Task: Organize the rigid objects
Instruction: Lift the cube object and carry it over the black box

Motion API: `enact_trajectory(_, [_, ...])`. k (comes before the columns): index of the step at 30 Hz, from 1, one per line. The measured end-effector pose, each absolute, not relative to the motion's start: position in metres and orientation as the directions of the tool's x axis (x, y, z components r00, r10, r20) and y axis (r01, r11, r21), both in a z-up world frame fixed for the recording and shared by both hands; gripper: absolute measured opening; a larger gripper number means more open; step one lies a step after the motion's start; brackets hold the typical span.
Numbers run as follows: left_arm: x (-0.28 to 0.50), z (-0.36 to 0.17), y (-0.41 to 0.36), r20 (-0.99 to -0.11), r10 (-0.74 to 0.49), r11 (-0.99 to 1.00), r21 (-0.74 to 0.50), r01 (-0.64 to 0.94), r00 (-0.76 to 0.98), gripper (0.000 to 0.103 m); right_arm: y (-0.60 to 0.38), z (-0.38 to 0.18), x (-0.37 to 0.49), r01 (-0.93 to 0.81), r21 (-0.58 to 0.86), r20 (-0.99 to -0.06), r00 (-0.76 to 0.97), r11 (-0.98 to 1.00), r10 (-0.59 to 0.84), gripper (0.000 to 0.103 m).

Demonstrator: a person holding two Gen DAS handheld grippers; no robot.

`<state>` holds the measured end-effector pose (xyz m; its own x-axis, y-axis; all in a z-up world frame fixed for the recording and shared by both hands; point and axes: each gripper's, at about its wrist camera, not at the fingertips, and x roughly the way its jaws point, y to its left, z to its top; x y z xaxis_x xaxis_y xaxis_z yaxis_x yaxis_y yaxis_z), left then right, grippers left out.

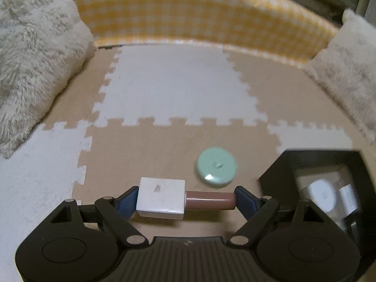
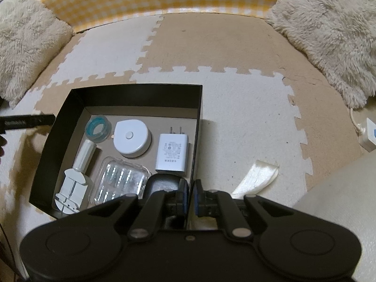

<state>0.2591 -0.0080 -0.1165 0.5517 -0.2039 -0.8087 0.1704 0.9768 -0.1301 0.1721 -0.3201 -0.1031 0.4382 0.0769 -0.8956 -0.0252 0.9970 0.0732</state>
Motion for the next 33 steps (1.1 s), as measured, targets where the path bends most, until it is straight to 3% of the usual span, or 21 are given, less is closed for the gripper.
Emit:
enact_trajectory(18, [0.225,-0.061,-0.087,-0.718,-0.424,0.904,-0.302,0.302,0.552,0.086,-0.327,-0.1,0.174,0.0,0.118,-0.888,0.447,0.993,0.105,0.008])
enact_trajectory(33, [0.235,-0.1,-0.184,-0.736,-0.514,0.854,-0.391,0.343,0.441,0.086,-0.328,-0.102,0.174,-0.004,0.128,-0.889,0.443,0.992,0.117,0.009])
